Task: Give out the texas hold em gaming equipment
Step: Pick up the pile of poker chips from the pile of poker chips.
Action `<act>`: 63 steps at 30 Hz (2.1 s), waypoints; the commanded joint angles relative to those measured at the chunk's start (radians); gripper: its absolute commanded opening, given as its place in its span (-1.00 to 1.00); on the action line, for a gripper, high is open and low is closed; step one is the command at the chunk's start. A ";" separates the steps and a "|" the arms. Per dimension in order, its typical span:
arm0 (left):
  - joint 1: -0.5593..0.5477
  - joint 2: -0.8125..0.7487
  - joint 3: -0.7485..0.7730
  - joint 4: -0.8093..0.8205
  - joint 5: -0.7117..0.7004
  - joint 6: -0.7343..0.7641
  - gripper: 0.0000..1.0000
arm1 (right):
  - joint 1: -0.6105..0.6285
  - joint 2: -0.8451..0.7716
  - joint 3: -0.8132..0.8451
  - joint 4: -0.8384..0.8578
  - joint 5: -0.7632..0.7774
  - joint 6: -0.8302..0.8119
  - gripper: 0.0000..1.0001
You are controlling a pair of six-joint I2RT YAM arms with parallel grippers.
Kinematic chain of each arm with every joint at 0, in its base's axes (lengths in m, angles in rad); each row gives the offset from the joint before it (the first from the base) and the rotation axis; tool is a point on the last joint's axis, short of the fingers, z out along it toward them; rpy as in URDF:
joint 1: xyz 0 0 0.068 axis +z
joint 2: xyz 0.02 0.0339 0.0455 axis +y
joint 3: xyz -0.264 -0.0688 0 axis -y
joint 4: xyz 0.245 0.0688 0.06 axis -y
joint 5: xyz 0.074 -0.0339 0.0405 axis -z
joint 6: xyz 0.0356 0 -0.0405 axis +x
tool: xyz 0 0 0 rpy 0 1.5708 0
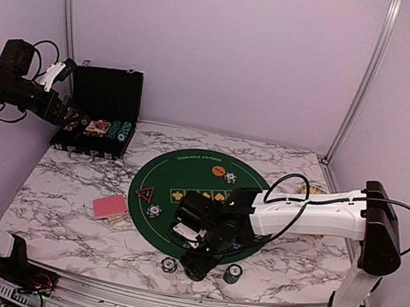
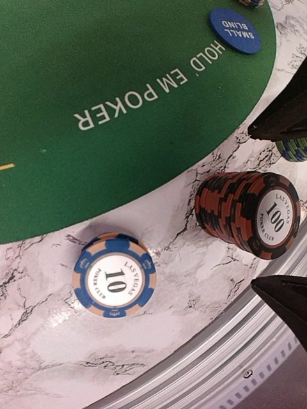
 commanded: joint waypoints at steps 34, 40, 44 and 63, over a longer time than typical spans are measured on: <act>-0.003 -0.024 0.016 -0.030 0.012 0.023 0.98 | 0.007 0.032 -0.014 0.039 0.008 -0.016 -0.01; -0.004 -0.025 0.016 -0.030 0.011 0.025 0.98 | 0.007 0.024 -0.001 0.032 0.011 -0.014 -0.25; -0.004 -0.024 0.014 -0.031 0.011 0.026 0.98 | 0.007 0.020 0.011 0.022 0.015 -0.013 -0.43; -0.004 -0.025 0.011 -0.032 0.015 0.030 0.98 | 0.004 0.086 0.264 -0.090 0.087 -0.041 -0.59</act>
